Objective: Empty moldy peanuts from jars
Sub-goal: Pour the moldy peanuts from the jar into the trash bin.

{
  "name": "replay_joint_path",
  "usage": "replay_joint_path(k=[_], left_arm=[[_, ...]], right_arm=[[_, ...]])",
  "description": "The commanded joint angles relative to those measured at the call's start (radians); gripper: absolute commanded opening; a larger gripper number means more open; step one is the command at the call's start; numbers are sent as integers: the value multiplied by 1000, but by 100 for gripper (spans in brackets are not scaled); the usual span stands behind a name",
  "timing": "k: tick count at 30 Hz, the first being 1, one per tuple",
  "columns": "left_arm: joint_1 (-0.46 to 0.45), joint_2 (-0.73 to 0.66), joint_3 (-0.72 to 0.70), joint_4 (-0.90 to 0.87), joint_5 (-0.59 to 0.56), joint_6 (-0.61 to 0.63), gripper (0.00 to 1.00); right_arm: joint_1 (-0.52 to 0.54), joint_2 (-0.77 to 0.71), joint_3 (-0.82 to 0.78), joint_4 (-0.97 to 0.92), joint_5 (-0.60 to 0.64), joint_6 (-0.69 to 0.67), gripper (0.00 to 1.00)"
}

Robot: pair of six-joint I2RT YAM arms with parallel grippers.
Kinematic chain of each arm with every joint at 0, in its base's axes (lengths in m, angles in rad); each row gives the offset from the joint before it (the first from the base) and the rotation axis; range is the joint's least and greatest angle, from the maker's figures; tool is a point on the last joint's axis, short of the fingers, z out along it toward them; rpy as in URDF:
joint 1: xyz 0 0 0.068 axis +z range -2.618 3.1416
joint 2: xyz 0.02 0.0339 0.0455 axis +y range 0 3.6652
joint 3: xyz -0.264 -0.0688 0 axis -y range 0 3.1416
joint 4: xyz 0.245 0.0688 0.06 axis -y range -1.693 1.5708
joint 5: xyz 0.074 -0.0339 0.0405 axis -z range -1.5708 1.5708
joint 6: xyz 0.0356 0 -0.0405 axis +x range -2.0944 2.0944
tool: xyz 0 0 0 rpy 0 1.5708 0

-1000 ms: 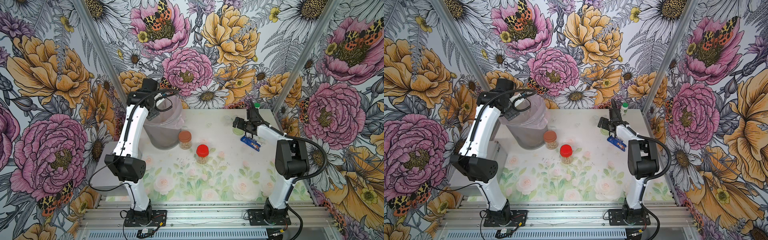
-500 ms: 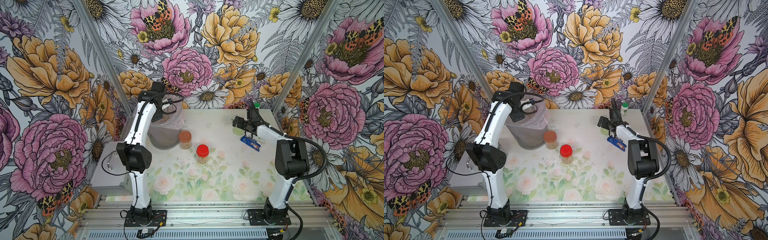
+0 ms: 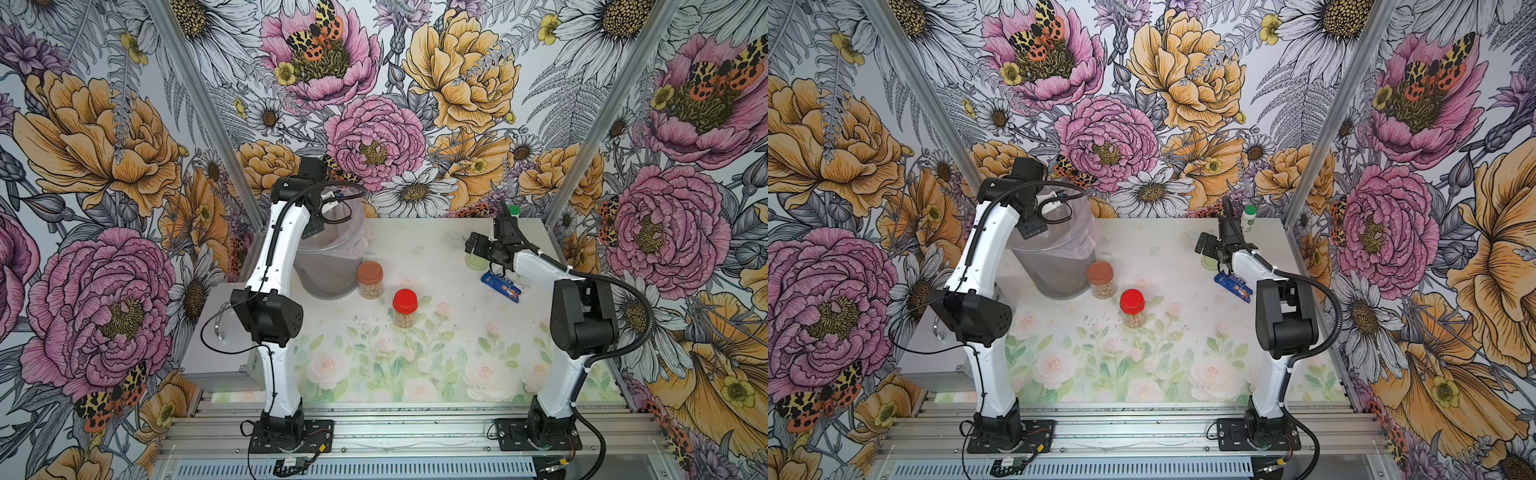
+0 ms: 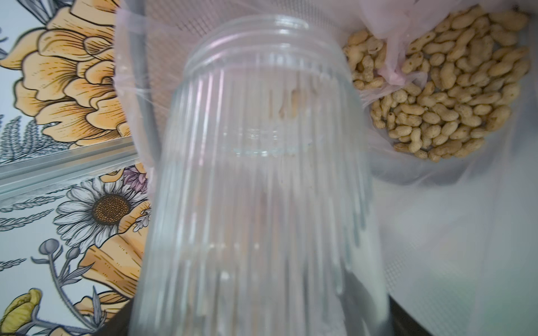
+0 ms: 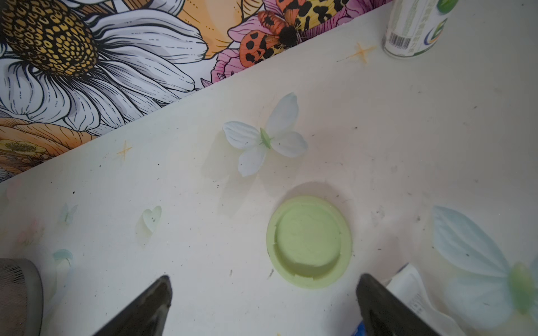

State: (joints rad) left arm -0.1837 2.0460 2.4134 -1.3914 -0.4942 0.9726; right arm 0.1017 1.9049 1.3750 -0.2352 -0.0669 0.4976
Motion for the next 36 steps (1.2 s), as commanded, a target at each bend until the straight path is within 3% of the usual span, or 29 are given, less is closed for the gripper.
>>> replay_joint_path(k=[1,4,9,12,23,28,32,36], left_arm=[[-40,-46,-5,34,15,-21,4],[37,-74,13,31,23,-70,5],[43,-118,-16,34,59,-38,4],[76,-149,5,35,122,-85,3],[119,-292,16,38,559,-236,4],[144,-321,13,86,809,-313,4],[132,-402,-143,269,987,-397,6],[89,-495,-346,517,1080,-489,7]], right_arm=[[10,14,26,43,-24,7,99],[13,-13,2,46,-12,-8,99],[12,-5,21,45,-25,4,99],[16,-7,21,45,-25,4,99],[19,-4,25,45,-64,4,99],[20,-25,32,46,-159,-41,98],[18,-90,15,45,-260,-91,97],[5,-163,-10,48,-403,-111,99]])
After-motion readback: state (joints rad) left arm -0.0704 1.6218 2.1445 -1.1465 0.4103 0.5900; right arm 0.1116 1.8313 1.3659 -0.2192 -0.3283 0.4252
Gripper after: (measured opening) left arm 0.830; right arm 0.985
